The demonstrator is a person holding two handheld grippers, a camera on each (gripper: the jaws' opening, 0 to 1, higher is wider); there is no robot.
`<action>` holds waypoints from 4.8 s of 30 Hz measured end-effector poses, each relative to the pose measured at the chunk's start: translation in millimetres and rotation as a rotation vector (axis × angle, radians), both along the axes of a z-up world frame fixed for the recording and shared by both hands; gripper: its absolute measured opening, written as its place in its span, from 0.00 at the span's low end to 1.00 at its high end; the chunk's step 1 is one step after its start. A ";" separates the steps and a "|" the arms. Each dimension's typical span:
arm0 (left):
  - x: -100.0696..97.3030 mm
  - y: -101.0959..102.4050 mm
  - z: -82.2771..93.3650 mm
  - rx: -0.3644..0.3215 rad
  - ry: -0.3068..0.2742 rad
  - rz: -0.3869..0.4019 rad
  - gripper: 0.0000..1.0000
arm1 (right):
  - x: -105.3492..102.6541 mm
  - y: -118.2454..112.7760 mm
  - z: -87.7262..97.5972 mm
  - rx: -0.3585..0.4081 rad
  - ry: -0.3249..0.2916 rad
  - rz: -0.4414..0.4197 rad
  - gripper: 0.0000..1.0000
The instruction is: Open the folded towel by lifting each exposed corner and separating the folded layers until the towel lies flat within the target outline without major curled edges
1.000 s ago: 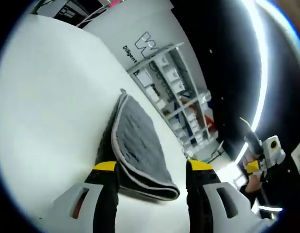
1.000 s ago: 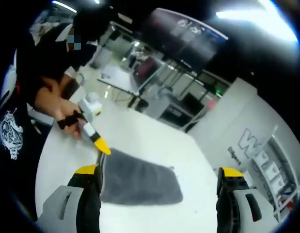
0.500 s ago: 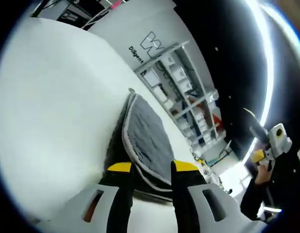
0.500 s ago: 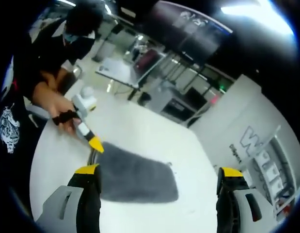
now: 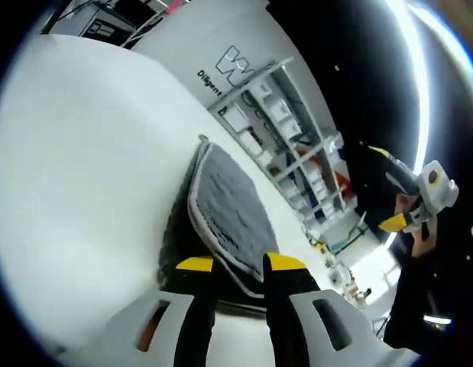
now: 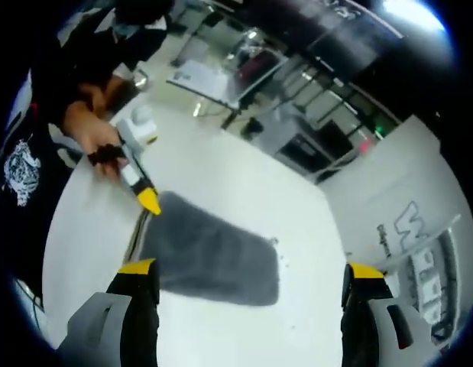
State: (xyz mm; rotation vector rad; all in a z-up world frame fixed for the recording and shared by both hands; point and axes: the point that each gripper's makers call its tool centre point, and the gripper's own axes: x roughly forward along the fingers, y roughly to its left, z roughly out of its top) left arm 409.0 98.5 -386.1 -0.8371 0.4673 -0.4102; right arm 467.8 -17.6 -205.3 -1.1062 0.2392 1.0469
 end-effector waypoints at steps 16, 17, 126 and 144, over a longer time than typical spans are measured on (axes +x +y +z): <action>3.7 1.1 -3.5 0.018 0.005 0.030 0.12 | 32.7 19.5 -2.1 -0.220 0.111 0.171 0.84; 3.6 1.1 -3.4 0.021 0.004 0.031 0.13 | 37.6 19.5 -2.9 -0.236 0.113 0.168 0.84; 8.7 -13.6 -1.6 0.066 -0.101 -0.046 0.04 | 188.2 108.6 -213.8 -0.799 0.197 0.399 0.14; 7.5 -14.0 -2.9 0.071 -0.103 -0.049 0.04 | 196.3 105.0 -206.4 -0.741 0.149 0.417 0.00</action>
